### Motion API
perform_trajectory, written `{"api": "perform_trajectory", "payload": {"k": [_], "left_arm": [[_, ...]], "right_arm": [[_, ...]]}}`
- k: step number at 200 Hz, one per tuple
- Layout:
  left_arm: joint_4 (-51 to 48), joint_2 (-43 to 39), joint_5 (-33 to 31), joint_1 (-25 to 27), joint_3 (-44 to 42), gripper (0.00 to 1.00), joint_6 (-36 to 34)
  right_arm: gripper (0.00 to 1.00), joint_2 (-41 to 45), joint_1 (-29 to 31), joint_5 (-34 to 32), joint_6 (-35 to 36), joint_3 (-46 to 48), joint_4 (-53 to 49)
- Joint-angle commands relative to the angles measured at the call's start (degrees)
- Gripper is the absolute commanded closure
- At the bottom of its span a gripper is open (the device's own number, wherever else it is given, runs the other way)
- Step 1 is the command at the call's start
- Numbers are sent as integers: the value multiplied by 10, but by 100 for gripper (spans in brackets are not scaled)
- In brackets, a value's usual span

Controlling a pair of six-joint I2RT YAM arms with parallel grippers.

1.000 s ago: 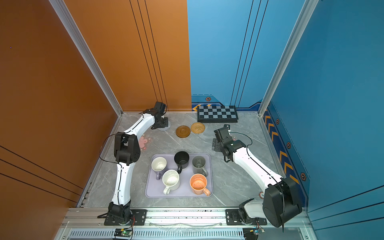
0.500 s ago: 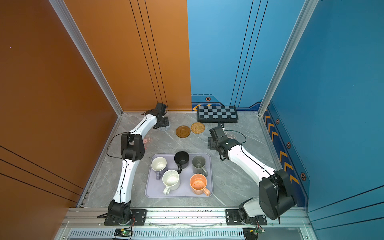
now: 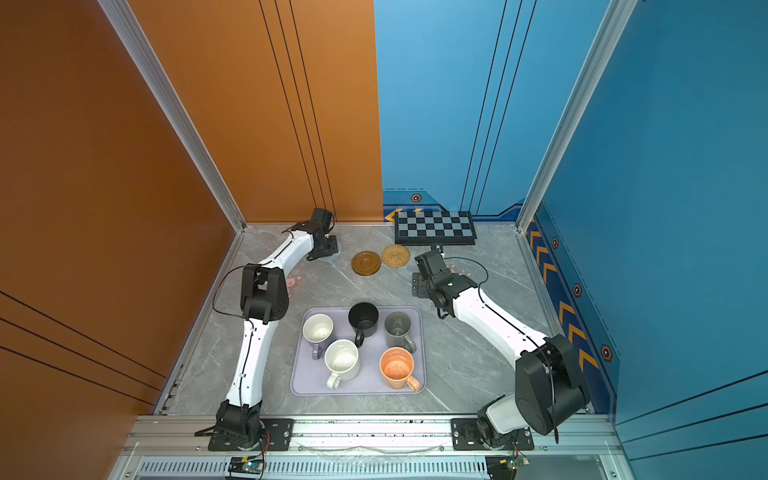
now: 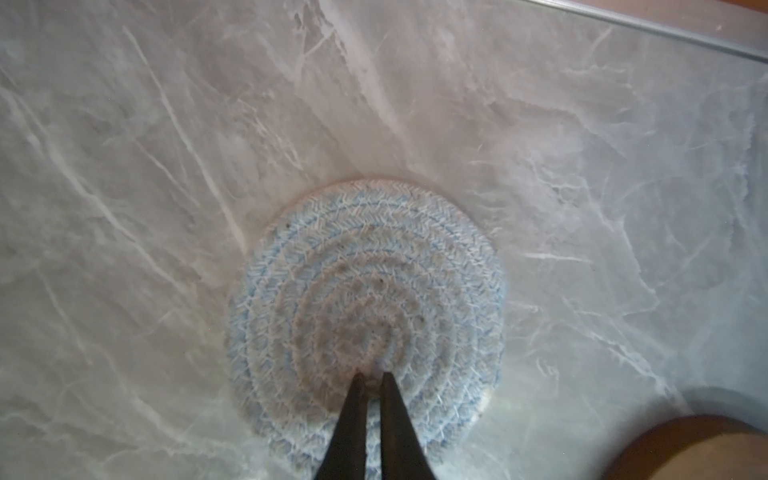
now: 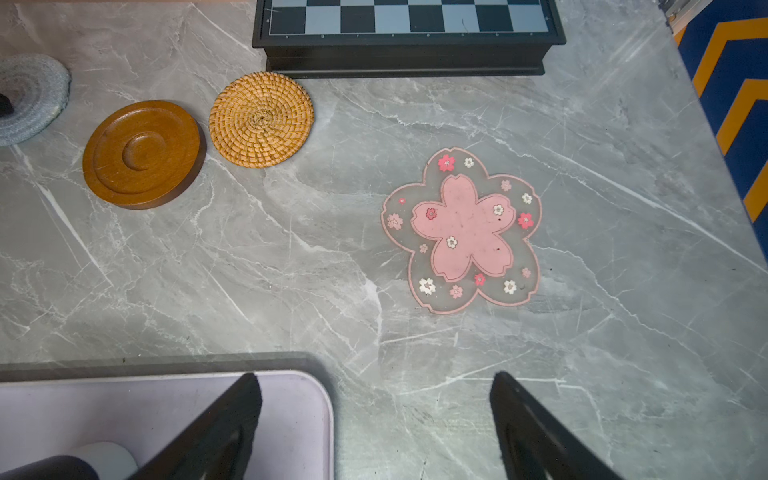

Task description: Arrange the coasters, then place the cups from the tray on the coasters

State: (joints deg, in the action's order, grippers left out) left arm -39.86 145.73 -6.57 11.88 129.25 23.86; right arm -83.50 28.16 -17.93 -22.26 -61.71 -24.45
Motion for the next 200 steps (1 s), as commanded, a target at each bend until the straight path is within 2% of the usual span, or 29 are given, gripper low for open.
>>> {"api": "perform_trajectory", "payload": {"k": [1,62,122,200], "left_arm": [[-33,-17,29,-9,-42,89,31],[-32,-87,27,1,-158,90,40],[-30,-142,28,23,-261,90,35],[-18,-200,28,45,-346,90,41]], "right_arm": [[11,28,4,-25,0,6,-16],[11,83,2,-44,-10,44,-21],[11,96,0,-47,-34,52,-44],[11,102,0,-46,-66,63,-58]]}}
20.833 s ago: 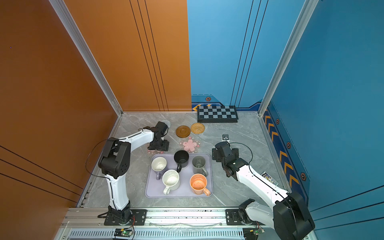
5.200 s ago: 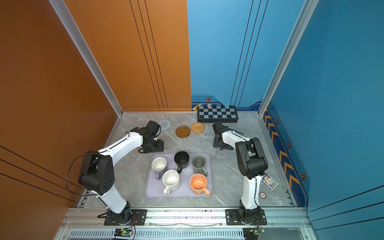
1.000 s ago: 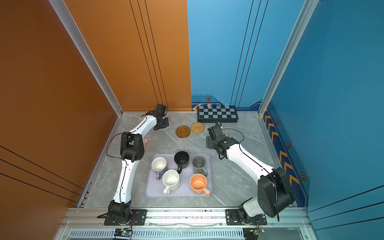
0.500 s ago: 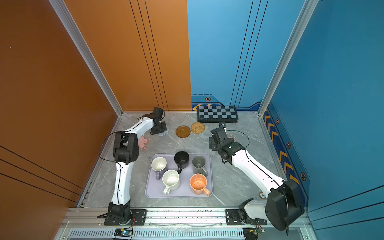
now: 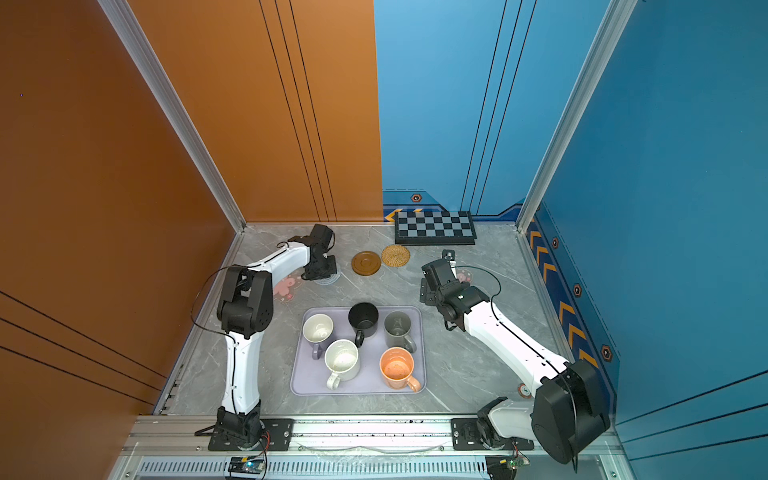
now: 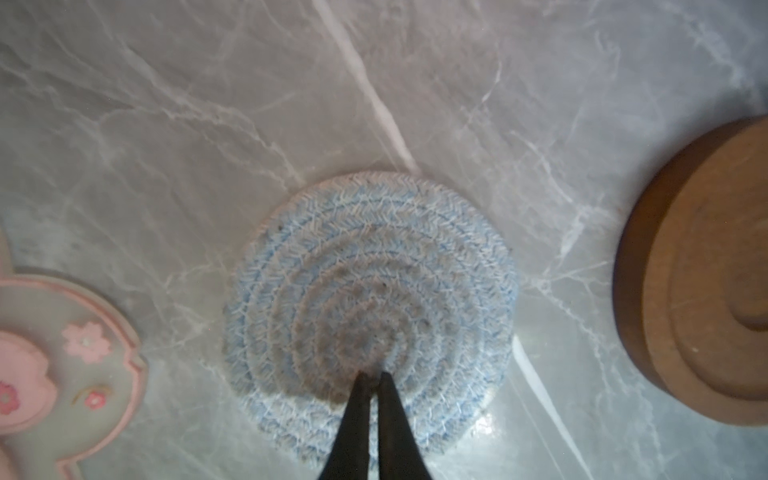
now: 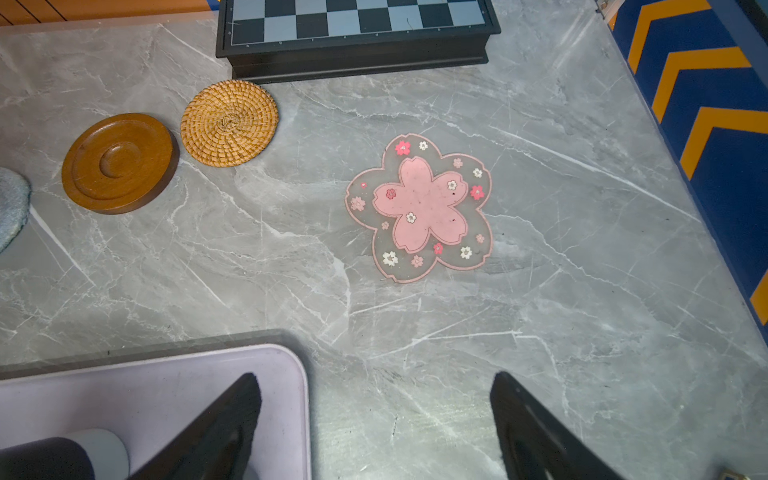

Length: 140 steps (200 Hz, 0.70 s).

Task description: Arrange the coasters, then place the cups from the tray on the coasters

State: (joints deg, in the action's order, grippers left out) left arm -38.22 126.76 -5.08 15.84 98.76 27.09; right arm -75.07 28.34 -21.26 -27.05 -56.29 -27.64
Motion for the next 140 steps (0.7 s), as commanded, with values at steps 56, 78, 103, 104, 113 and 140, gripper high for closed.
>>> {"api": "perform_trajectory", "payload": {"k": [56,78,103,104,113,140], "left_arm": [[-33,-22,25,5,-54,90,6],[-33,-22,36,9,-57,90,7],[-30,-31,39,13,-72,90,12],[-29,-31,39,13,-73,90,12],[-28,-35,42,13,-77,90,14],[-22,-49,36,16,-93,90,14]], "right_arm": [[11,26,-7,-27,-13,17,-38],[11,26,-8,-27,-15,18,-40],[11,25,-8,-28,-18,20,-40],[11,24,-8,-28,-19,20,-40],[11,24,-8,-28,-20,21,-40],[11,19,-8,-27,-26,23,-40]]}}
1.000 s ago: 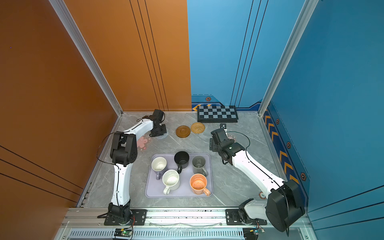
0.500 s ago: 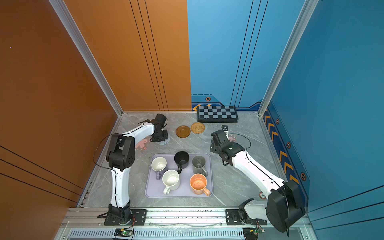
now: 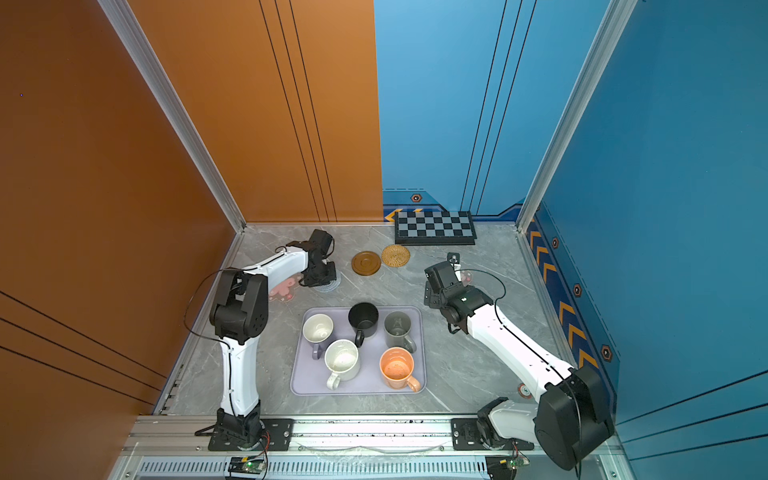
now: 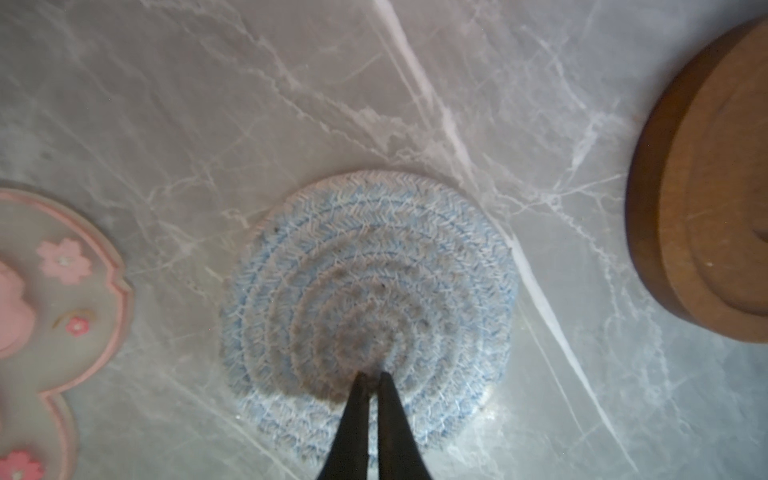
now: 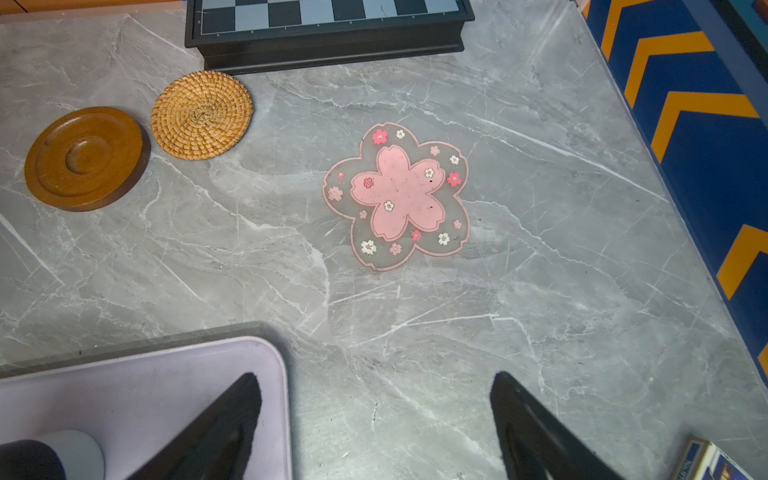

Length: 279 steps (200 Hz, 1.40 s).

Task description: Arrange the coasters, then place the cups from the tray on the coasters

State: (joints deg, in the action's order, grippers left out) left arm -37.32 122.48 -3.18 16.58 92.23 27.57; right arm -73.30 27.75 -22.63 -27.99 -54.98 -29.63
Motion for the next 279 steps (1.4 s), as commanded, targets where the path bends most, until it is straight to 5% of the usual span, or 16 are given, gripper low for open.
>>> {"api": "perform_trajectory", "payload": {"k": [1,151,234,279], "left_arm": [[-31,-6,16,8,-29,90,9],[-26,-78,18,-5,-4,86,-10],[-27,-163,29,-21,-54,86,-20],[-25,-210,9,-29,-100,87,-18]], "right_arm": [[11,2,-2,-14,-17,10,-20],[11,-25,0,6,-22,-15,-20],[12,-129,9,23,1,-121,-27],[33,-229,15,63,0,-211,-14]]}}
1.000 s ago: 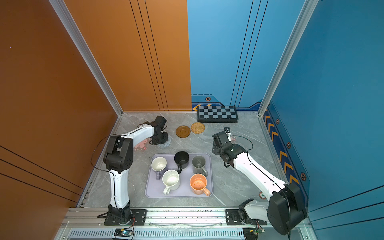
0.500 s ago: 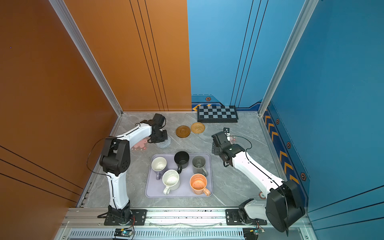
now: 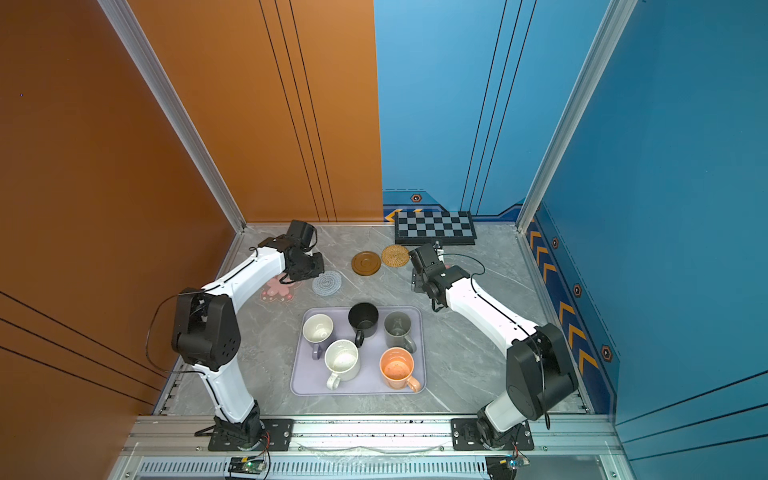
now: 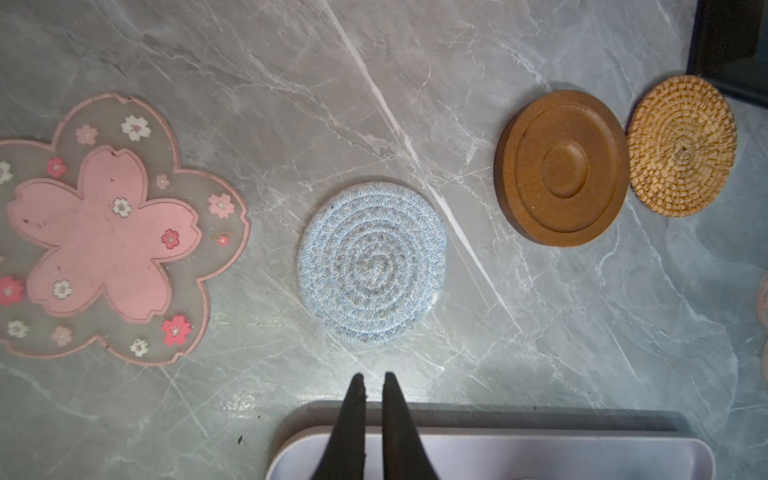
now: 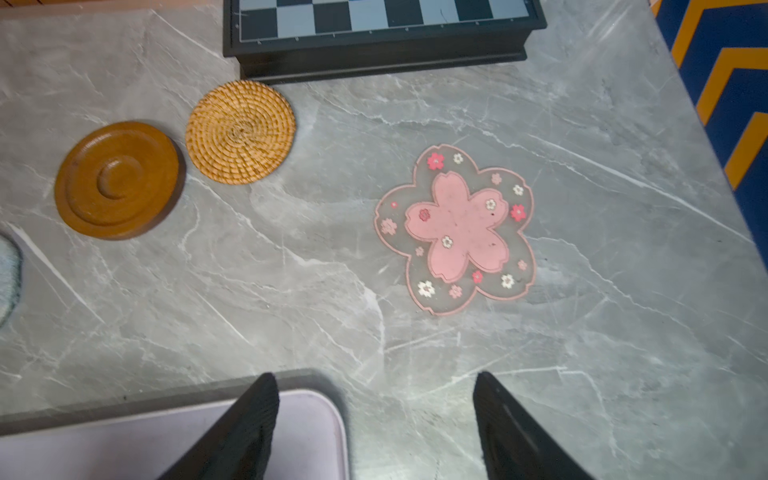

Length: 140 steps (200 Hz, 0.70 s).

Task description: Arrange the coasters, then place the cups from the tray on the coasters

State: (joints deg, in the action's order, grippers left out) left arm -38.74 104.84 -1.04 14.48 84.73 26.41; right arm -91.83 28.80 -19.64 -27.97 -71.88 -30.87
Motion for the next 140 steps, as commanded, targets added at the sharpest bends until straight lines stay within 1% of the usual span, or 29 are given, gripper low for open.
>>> {"api": "perform_trajectory", "payload": {"k": [1,21,37,67,92,140], "left_arm": [[-11,-34,-13,-9,-26,87,-7],[-8,-50,-18,-13,-48,87,-9],[-8,-63,-20,-17,-60,87,-11],[-8,-86,-20,-29,-82,87,-11],[-8,-108,-20,-40,-104,87,-15],[-5,-140,-16,-64,-139,87,-15]], "right_arm": [[33,-46,5,34,1,-43,0],[42,-96,5,62,2,-83,14],[48,-140,5,71,6,-115,22],[58,-219,-3,87,8,-187,23],[66,-264,-8,108,8,-230,40],[79,-342,-11,127,8,-291,70]]}}
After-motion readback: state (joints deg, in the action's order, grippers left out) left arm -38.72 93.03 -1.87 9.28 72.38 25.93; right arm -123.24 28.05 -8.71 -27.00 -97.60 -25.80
